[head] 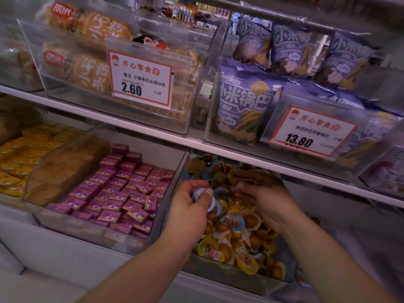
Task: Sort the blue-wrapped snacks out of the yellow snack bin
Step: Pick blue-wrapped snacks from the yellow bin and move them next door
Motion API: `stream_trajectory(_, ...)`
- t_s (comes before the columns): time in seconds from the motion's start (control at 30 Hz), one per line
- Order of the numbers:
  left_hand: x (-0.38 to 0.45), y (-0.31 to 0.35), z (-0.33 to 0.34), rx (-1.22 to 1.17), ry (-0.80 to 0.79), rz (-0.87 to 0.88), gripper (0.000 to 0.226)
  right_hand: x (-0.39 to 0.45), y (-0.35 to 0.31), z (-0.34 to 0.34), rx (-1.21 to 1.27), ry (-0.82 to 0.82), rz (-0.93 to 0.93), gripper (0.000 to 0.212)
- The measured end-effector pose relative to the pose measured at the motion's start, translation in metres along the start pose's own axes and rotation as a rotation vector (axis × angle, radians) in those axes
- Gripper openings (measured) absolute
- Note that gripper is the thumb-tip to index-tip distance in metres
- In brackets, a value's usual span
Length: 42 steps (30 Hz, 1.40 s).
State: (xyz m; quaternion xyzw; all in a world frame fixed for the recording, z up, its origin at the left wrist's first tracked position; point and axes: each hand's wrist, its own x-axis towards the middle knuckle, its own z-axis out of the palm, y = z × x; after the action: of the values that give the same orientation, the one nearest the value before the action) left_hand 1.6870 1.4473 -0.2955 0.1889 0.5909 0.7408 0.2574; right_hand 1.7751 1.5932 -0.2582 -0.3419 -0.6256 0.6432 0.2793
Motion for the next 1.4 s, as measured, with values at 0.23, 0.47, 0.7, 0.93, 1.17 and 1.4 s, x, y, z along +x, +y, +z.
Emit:
stream_trajectory(0.23, 0.008, 0.006, -0.008, 0.634, -0.075, 0.386, 0.020, -0.037, 0.005, -0.020, -0.751, 0.034, -0.511, 0.016)
stream_trajectory(0.47, 0.013, -0.004, -0.019, 1.299, -0.318, 0.478, 0.036, -0.042, 0.043, -0.015, -1.221, -0.218, -0.508, 0.060)
stream_trajectory(0.7, 0.008, -0.002, -0.022, 1.199, -0.310, 0.547, 0.024, -0.041, 0.036, -0.019, -0.692, 0.013, -0.387, 0.035)
stream_trajectory(0.93, -0.013, 0.011, 0.012, 0.655, -0.201, 0.685, 0.017, -0.073, 0.011, -0.010, 0.374, -0.139, 0.299, 0.030)
stream_trajectory(1.17, -0.023, -0.005, 0.043, 0.706, -0.315, 0.751, 0.064, -0.085, -0.002, -0.031, 0.789, -0.409, 0.389, 0.053)
stream_trajectory(1.4, -0.041, -0.003, 0.074, 0.697, -0.501, 0.808, 0.065, -0.097, -0.004, -0.059, 0.673, -0.225, 0.292, 0.025)
